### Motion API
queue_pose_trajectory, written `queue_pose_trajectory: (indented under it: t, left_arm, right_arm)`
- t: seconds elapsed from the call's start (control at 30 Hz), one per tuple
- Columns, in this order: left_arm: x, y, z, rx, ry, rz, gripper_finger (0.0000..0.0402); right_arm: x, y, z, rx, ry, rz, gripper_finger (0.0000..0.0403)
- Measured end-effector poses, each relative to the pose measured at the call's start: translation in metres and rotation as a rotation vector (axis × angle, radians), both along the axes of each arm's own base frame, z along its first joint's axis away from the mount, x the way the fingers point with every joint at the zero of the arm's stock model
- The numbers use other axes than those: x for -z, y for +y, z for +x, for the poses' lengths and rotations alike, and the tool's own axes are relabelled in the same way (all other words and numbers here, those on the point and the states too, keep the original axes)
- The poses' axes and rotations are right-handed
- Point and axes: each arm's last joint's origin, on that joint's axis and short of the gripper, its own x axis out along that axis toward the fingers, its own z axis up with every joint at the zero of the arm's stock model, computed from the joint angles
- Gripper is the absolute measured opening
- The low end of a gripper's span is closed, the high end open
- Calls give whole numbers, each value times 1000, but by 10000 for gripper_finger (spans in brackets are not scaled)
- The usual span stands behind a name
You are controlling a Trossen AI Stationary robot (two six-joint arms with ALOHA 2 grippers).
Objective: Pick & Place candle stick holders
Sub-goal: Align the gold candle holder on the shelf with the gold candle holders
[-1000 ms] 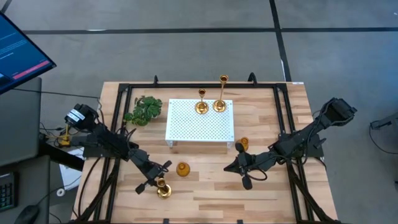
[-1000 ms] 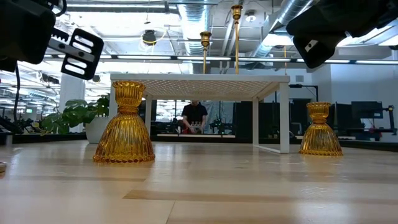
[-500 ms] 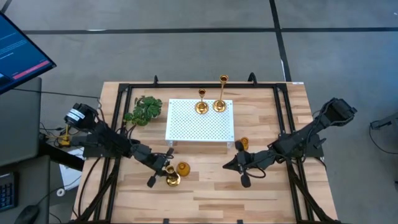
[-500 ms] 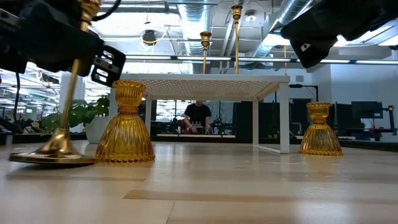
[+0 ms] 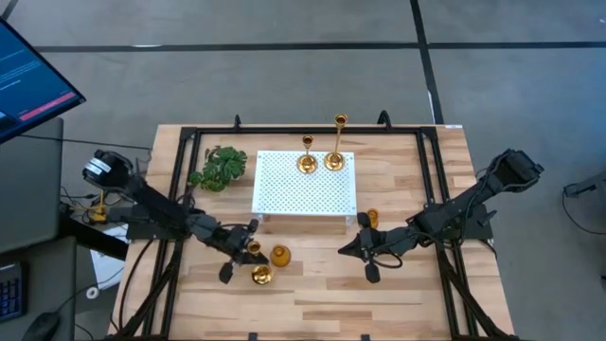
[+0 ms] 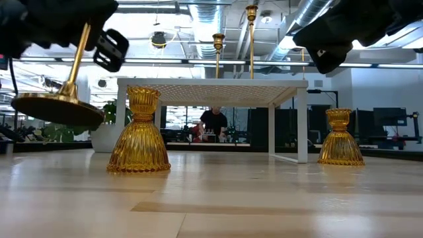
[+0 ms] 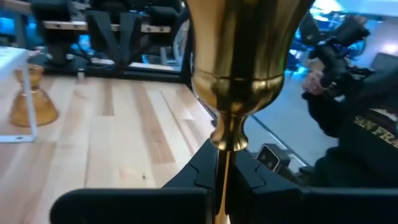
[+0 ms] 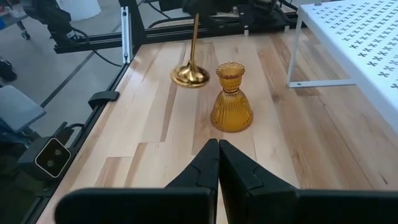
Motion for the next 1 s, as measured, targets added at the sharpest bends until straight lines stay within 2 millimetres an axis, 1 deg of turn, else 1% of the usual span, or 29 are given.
queue_pose_trajectory:
  t: [0.13, 0.3, 0.4, 0.53, 0.7, 0.83, 0.9, 1.0]
  left_arm:
    - [-7, 1, -9, -87, 15, -7, 8]
    - [-21, 9, -18, -211, 5, -23, 8]
    - [-36, 12, -18, -302, 29, 16, 8]
    - [-64, 12, -13, -407, 65, 90, 8]
    - [-102, 13, -8, -443, 61, 151, 8]
    - [-121, 18, -7, -492, 48, 193, 8]
    - [-130, 24, -5, -563, 27, 214, 8]
    - [-137, 38, -2, -687, 22, 258, 8]
  right_arm:
    - [0, 1, 0, -3, 2, -1, 0]
    - [1, 0, 0, -3, 6, -3, 0]
    - [1, 0, 0, -2, 7, -4, 0]
    - [1, 0, -1, -3, 15, -8, 0]
    - [2, 0, -1, -2, 21, -12, 0]
    - [2, 0, -1, -3, 23, -13, 0]
    - [2, 0, -1, -3, 25, -14, 0]
    - [3, 0, -1, -3, 29, -16, 0]
